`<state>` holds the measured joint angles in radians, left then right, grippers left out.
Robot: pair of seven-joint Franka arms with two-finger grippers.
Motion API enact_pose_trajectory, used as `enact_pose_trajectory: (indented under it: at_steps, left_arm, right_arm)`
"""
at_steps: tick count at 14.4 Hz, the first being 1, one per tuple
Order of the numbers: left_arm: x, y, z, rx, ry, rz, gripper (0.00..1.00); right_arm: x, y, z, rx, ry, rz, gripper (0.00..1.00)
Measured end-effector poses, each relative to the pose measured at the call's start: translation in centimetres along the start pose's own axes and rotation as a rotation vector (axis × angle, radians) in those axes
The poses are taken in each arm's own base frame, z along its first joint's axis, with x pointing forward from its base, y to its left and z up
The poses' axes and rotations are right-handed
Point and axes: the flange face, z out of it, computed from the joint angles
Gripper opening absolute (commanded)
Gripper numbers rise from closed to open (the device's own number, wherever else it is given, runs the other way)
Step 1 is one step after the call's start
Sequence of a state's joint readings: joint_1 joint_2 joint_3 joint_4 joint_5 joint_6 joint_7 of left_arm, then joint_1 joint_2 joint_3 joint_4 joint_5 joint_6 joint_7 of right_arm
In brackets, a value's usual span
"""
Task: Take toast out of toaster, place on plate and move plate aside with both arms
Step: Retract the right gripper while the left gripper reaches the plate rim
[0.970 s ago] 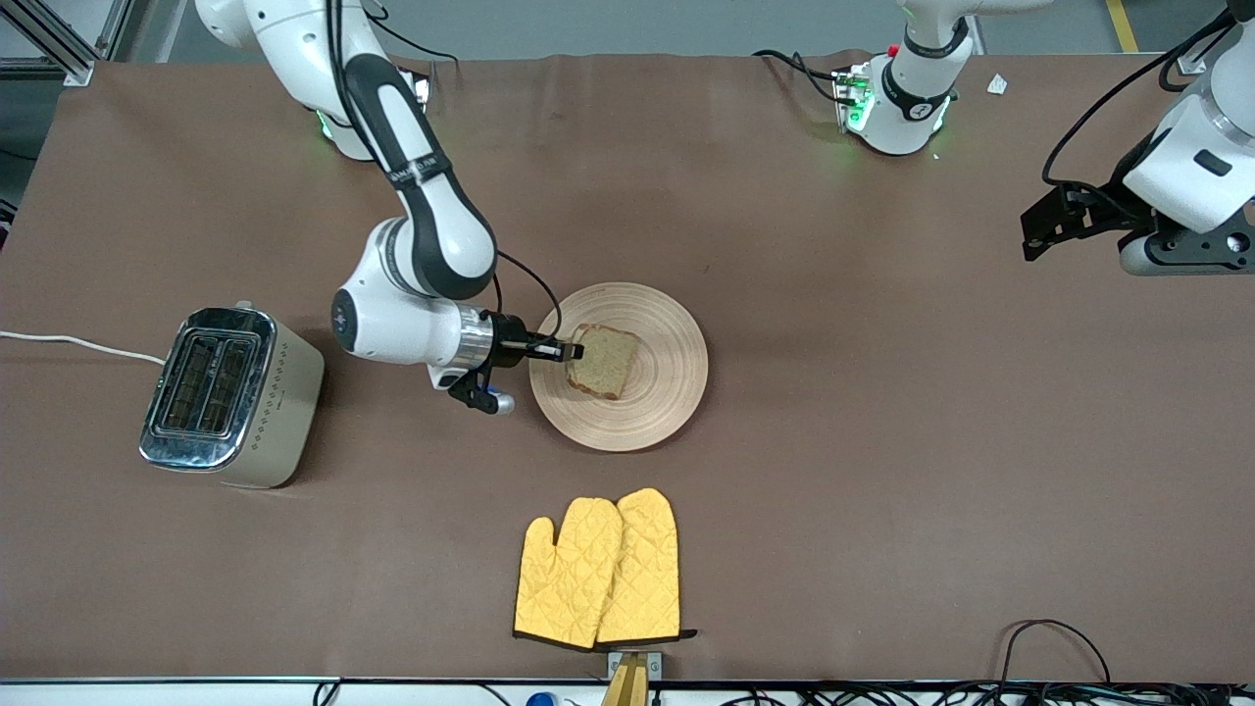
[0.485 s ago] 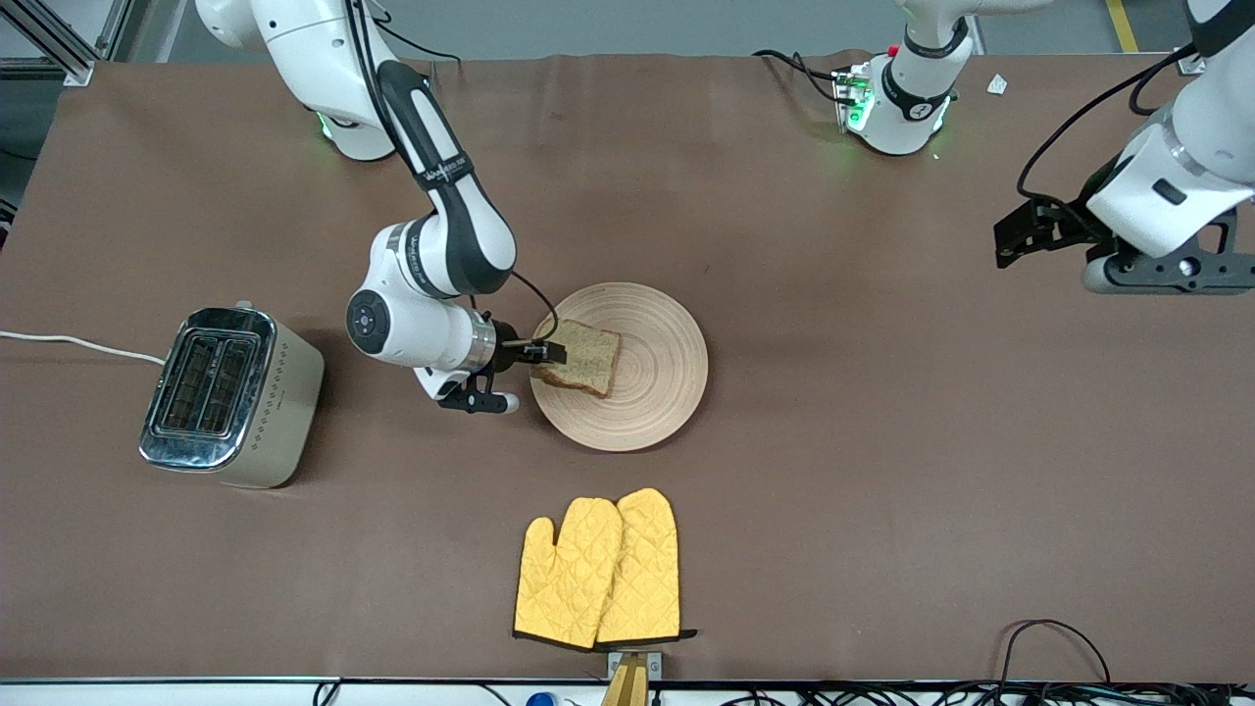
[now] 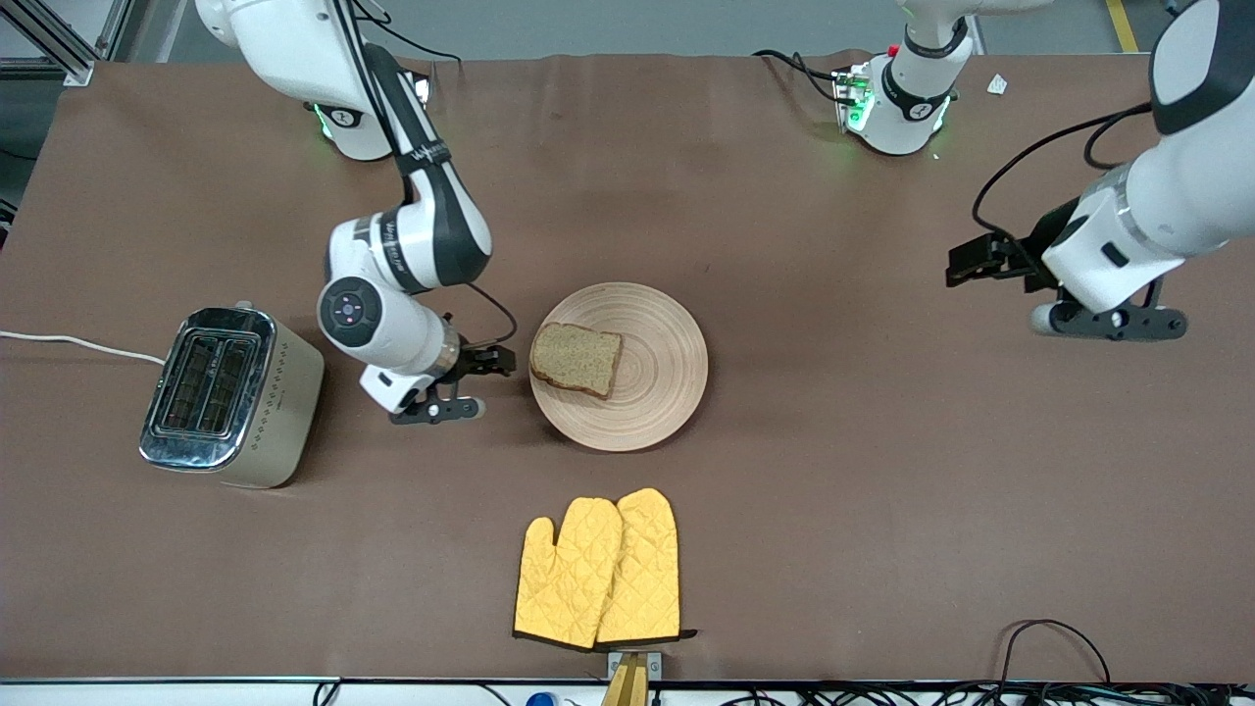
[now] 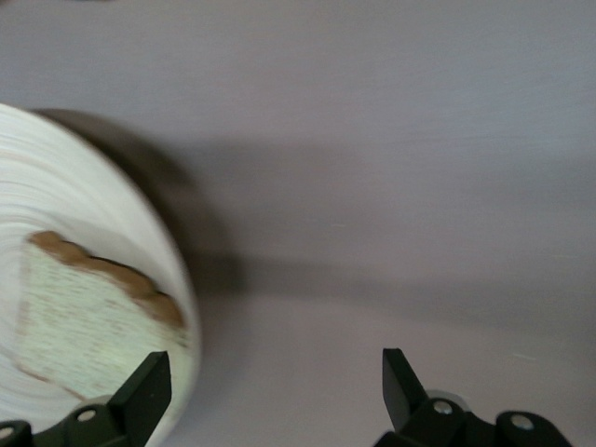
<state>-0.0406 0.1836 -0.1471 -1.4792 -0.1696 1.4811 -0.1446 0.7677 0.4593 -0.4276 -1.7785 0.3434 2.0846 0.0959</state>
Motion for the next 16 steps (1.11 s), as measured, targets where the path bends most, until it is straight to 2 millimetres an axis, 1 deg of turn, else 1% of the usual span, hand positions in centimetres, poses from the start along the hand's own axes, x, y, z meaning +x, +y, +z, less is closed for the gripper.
enact_pose_trajectory:
  at_steps: [3, 5, 7, 9, 10, 11, 13, 14, 15, 16]
  left_arm:
    - [2.6, -0.7, 4.4, -0.127, -0.099, -0.029, 1.00]
    - [4.2, -1.8, 7.7, -0.243, -0.177, -0.067, 1.00]
    - [5.3, -2.8, 11.0, -0.351, -0.249, -0.104, 1.00]
    - [6.2, -3.2, 14.0, -0.431, -0.300, -0.108, 1.00]
    - [6.6, -3.1, 15.6, -0.466, -0.323, -0.097, 1.00]
    - [7.1, -3.1, 17.4, -0.508, -0.346, -0.081, 1.00]
    - [8.0, -3.2, 21.2, -0.592, -0.379, -0.031, 1.00]
    - [8.4, -3.2, 23.3, -0.633, -0.386, -0.011, 1.00]
    - [8.7, -3.2, 25.3, -0.670, -0.383, 0.009, 1.00]
    - [8.8, -3.0, 27.4, -0.702, -0.370, 0.030, 1.00]
  right_arm:
    - [0.8, 5.4, -6.2, -0.054, 0.052, 0.041, 1.00]
    - [0.8, 10.8, -10.3, -0.055, 0.096, 0.092, 1.00]
    - [0.4, 15.8, -13.7, -0.044, 0.134, 0.140, 1.00]
    - [-0.3, 19.4, -17.2, -0.030, 0.157, 0.189, 1.00]
    - [-0.7, 20.4, -19.2, -0.025, 0.161, 0.204, 1.00]
    - [-1.0, 20.9, -21.9, -0.021, 0.172, 0.209, 1.00]
    - [-1.5, 20.5, -28.0, -0.019, 0.230, 0.197, 1.00]
    - [-1.8, 20.1, -30.5, -0.018, 0.262, 0.189, 1.00]
    - [-2.1, 19.8, -32.1, -0.016, 0.286, 0.186, 1.00]
    - [-2.3, 20.1, -33.1, -0.016, 0.302, 0.189, 1.00]
